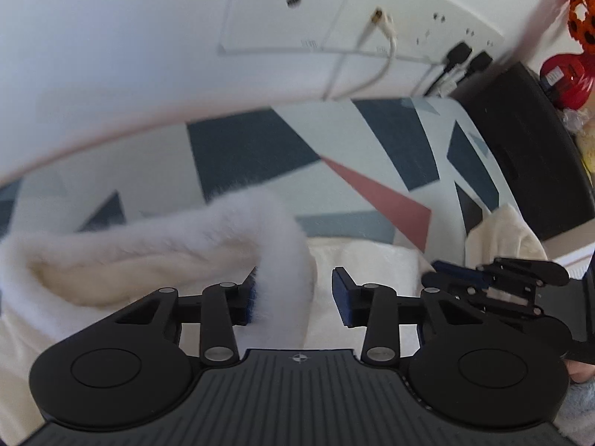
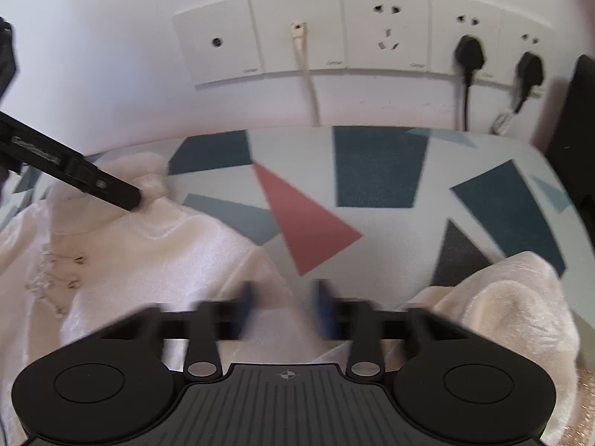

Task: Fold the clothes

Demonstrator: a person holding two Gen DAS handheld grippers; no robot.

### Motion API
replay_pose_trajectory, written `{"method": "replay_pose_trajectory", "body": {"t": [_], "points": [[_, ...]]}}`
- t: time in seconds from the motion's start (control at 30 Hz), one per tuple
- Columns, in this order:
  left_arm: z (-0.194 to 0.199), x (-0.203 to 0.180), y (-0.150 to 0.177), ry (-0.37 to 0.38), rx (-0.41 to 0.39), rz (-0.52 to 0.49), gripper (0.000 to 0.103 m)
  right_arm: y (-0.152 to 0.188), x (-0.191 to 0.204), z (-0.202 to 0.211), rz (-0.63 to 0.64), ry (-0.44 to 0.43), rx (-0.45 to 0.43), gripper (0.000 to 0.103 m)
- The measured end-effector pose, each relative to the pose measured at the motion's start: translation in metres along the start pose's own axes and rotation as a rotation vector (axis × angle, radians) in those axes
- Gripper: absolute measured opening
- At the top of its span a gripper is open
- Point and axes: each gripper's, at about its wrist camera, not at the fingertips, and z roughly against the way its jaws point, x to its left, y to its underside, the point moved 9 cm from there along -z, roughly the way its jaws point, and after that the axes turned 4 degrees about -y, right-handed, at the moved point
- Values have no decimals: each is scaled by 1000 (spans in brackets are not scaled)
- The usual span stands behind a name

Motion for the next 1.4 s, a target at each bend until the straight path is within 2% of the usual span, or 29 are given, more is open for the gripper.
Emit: {"method": "replay_pose_trajectory", "body": {"t": [0.03,0.1,0.13,0.17,0.33,0.47,0.63,0.73,0.77,0.8,0.83,0.87,0.9,0.97,1.0,1.07,1.1,1.2,1.33,1.4], "points": [[-6,0,1,-6,19,2,40,0,0,-1,7,0,-1,8],[-2,-1,-3,0,-30,11,39,-1,1,-1,19,4,-8,4],[0,-2,-5,3,-55,15,31,-2,1,-1,22,7,-14,3],[2,-2,-7,6,-79,20,9,-2,1,0,24,20,-28,2],[14,-3,-19,19,-197,46,8,-19,-2,13,71,163,-134,1],[-1,-4,-18,-13,-192,50,8,-34,-13,-2,57,212,-118,1],[-20,-7,-21,-70,-164,5,15,-31,-18,-18,98,268,-97,0],[-16,-11,-21,-96,-149,-58,34,-28,-18,-19,97,276,-111,1],[-10,-13,-20,-113,-147,-92,43,-29,-20,-17,60,265,-119,2],[-5,-15,-20,-132,-148,-129,44,-31,-23,-15,14,251,-128,5],[3,-19,-21,-158,-162,-181,44,-33,-25,-12,-32,238,-136,12],[15,-22,-23,-175,-183,-230,48,-37,-27,-3,-80,221,-166,34],[26,-26,-24,-191,-204,-274,59,-41,-29,8,-128,203,-200,48],[52,-30,-29,-205,-260,-304,67,-49,-22,35,-142,193,-282,57],[65,-30,-29,-197,-282,-293,68,-51,-18,48,-131,197,-311,66],[84,-27,-24,-162,-293,-248,68,-50,-13,67,-126,218,-335,76],[94,-25,-20,-147,-295,-222,68,-46,-9,73,-128,219,-331,76],[113,-10,7,-136,-288,-172,73,-26,5,78,-130,189,-266,83],[121,29,62,-199,-218,-88,79,5,26,79,-117,167,-183,87],[119,55,95,-247,-162,1,79,22,36,73,-131,173,-152,95]]}}
